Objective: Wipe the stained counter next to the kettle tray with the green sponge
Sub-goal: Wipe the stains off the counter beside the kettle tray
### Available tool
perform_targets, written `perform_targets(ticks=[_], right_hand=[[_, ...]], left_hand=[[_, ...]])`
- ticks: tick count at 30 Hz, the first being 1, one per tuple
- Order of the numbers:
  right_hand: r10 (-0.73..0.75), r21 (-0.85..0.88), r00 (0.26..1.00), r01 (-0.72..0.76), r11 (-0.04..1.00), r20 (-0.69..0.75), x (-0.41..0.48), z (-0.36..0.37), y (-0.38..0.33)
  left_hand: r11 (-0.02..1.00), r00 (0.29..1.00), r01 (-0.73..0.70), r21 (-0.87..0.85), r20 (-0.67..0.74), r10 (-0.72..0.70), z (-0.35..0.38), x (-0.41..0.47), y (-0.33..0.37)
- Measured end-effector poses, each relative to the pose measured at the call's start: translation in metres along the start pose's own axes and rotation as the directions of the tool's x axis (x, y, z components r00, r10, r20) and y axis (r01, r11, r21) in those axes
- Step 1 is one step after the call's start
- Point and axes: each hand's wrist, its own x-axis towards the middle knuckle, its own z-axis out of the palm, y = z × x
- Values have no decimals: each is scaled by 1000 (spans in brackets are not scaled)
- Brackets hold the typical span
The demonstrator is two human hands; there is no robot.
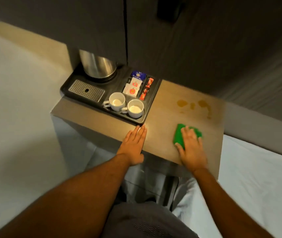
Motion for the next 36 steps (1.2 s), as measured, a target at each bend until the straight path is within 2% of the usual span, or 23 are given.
perform_targets(ticks=[3, 5, 8, 11, 13, 15, 17, 19, 22, 25, 27, 30, 33, 36], right_hand=[[221, -17, 971, -223, 975, -87, 34, -27, 43], [376, 61, 925, -373, 926, -58, 68, -46, 54], [461, 133, 887, -454, 881, -21, 118, -58, 41], [381, 118, 924, -376, 919, -21, 136, -56, -3], [205, 61, 979, -204, 977, -18, 120, -41, -37], [18, 17, 1000, -17, 1000, -14, 81, -16, -61], [-116, -6, 993, 116, 993, 10, 27, 11, -63], [-173, -35, 985, 174, 984, 24, -14, 26, -38], [-98, -96, 995, 99, 990, 14, -31, 16, 22], [60, -110, 998, -63, 992, -25, 9, -14, 71], [186, -56, 981, -190, 980, -59, 52, -32, 83], [341, 25, 935, -340, 940, -99, 122, -46, 62], [308, 23, 948, -307, 951, -80, 168, -41, 11], [96, 9, 995, -96, 995, -36, 151, -17, -56]], left_hand=[[1000, 1000, 0, -17, 7, 0, 3, -3, -1], [1000, 1000, -2, -20, 1, 2, 2, -3, 0], [1000, 1000, 17, -16, -13, -17, 3, -3, 0], [999, 999, 36, -2, -11, -36, 3, -4, 2], [999, 999, 38, 6, -26, -38, 3, -5, 4], [999, 999, 35, 6, -22, -35, 0, -6, 5], [999, 999, 36, 1, -25, -36, 0, -6, 6], [999, 999, 37, 8, -27, -36, -1, -6, 6], [999, 999, 36, -2, -34, -36, 2, -6, 5], [999, 999, 32, 0, -38, -32, 3, -5, 3], [999, 998, 31, 15, -50, -30, 6, -4, 2], [999, 997, 37, 35, -71, -35, 12, -2, 2], [998, 994, 46, 46, -106, -41, 16, -2, 2], [998, 985, 50, -24, -164, -53, 19, -5, 3]])
